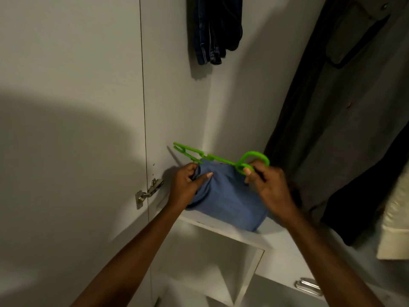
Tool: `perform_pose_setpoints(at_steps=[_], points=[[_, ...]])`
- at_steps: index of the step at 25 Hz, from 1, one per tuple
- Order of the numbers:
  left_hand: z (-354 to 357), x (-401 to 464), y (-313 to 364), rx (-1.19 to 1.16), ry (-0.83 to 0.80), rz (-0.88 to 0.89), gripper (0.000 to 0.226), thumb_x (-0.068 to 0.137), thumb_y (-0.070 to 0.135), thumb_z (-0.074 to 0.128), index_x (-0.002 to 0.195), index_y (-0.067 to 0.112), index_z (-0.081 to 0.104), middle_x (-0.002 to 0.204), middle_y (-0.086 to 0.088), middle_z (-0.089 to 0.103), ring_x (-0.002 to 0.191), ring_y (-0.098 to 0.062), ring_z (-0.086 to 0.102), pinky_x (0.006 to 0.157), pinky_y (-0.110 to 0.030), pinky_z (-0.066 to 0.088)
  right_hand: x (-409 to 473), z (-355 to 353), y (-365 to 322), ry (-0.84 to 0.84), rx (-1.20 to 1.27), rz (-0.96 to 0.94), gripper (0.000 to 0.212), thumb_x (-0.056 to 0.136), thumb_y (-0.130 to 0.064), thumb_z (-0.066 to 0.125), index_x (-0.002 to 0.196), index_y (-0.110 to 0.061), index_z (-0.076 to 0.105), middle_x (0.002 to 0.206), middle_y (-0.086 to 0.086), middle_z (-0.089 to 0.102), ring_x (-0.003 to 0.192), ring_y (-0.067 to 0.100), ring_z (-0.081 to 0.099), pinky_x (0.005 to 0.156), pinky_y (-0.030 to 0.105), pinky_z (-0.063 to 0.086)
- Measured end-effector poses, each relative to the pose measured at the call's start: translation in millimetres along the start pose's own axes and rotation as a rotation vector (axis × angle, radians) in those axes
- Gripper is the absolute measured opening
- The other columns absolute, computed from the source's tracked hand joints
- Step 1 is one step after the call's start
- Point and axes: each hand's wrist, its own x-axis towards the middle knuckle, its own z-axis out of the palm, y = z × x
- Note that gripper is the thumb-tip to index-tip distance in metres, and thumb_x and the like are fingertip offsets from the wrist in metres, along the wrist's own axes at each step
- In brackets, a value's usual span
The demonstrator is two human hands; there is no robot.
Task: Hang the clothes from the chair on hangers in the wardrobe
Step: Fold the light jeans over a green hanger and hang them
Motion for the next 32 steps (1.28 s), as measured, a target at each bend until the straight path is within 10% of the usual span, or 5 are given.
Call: perform_pose_setpoints(at_steps=[10, 19, 24, 29, 32], points=[[39, 93, 8, 0.417, 0.357, -0.125, 0.044, 0.08, 0.047, 0.083, 0.079, 0.003, 0.076, 0.078, -0.016, 0.074, 0.073, -0.03, 0.07, 0.059, -0.031, 0.044, 23, 40, 74, -0.074, -0.271, -0.14, 0.032, 0.088, -0.009, 0.056, 0.116, -0.008, 0.071, 0.109, 0.015, 0.072, 0.1, 0.032, 0.066, 0.086, 0.037, 0.051], [19, 111, -35, 0.803, -0.015, -0.397, 0.024, 0.098, 0.013, 0.056, 0.101, -0.004, 0.072, 0.108, -0.023, 0.071, 0.1, -0.037, 0.069, 0.079, -0.037, 0.055, 5, 87, 111, -0.107, -0.022, 0.123, 0.034, 0.09, -0.018, 0.051, 0.116, -0.019, 0.073, 0.114, 0.0, 0.071, 0.106, 0.022, 0.066, 0.094, 0.018, 0.049], [20, 109, -5, 1.189, 0.145, 0.081, 0.016, 0.088, 0.016, 0.063, 0.091, 0.002, 0.068, 0.103, -0.019, 0.06, 0.096, -0.036, 0.058, 0.079, -0.043, 0.051, -6, 92, 116, -0.074, 0.042, 0.411, 0.028, 0.092, 0.004, 0.058, 0.11, -0.008, 0.075, 0.113, 0.012, 0.07, 0.117, 0.032, 0.063, 0.097, 0.026, 0.048], [58, 159, 4, 1.207, -0.947, -0.234, 0.081, 0.067, 0.052, 0.091, 0.122, 0.0, 0.063, 0.118, -0.006, 0.064, 0.11, -0.029, 0.062, 0.095, -0.04, 0.053, -26, 97, 111, -0.289, -0.17, 0.18, 0.029, 0.081, 0.007, 0.065, 0.101, -0.011, 0.076, 0.103, 0.01, 0.066, 0.097, 0.019, 0.057, 0.086, 0.034, 0.045], [60, 172, -27, 1.089, -1.139, -0.159, 0.047, 0.075, 0.048, 0.087, 0.093, 0.008, 0.07, 0.096, -0.008, 0.069, 0.081, -0.016, 0.057, 0.073, -0.031, 0.046, -27, 94, 106, -0.142, -0.148, 0.206, 0.007, 0.075, -0.022, 0.072, 0.079, -0.016, 0.074, 0.087, 0.007, 0.06, 0.087, 0.019, 0.055, 0.079, 0.034, 0.043]])
